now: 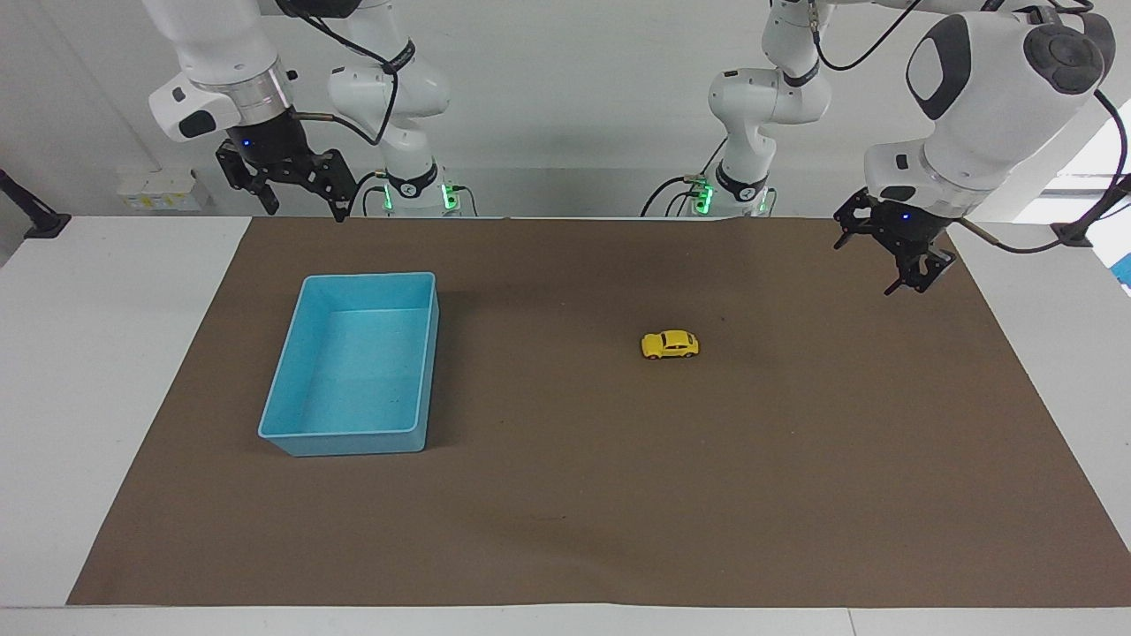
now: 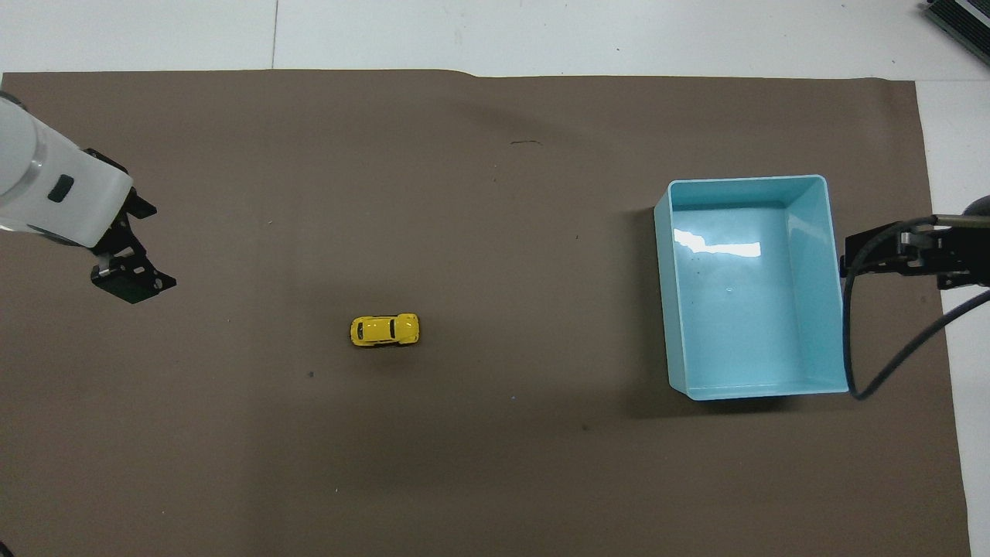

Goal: Wind up and store yellow beetle car
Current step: 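Reach the left gripper down toward the yellow toy car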

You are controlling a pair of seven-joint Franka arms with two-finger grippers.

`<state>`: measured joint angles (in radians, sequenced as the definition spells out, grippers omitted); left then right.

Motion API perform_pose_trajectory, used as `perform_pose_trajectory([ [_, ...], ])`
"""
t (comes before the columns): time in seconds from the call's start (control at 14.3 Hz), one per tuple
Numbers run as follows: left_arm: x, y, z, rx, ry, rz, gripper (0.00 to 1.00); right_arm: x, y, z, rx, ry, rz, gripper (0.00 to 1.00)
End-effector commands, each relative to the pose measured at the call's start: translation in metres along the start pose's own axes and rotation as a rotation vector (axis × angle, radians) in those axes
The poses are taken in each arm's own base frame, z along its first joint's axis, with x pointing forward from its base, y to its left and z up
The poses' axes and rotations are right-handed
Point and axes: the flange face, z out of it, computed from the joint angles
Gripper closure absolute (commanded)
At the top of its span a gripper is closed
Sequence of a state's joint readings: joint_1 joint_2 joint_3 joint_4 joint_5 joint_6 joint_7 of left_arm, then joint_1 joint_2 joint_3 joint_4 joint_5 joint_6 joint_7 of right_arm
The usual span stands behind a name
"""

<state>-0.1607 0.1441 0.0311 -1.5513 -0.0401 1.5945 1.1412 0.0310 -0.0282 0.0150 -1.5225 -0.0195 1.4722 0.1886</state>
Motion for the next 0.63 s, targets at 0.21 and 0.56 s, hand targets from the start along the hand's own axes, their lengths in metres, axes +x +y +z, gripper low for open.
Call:
perform_pose_trajectory([
  [0.21, 0.028, -0.01, 0.067, -0.007, 0.034, 0.196, 0.0, -0.005, 0.004, -0.001, 0.02, 0.001, 0.015, 0.0],
  [0.56, 0.063, 0.009, 0.128, -0.008, 0.042, 0.32, 0.0, -0.005, 0.005, -0.001, 0.02, 0.001, 0.017, 0.0],
])
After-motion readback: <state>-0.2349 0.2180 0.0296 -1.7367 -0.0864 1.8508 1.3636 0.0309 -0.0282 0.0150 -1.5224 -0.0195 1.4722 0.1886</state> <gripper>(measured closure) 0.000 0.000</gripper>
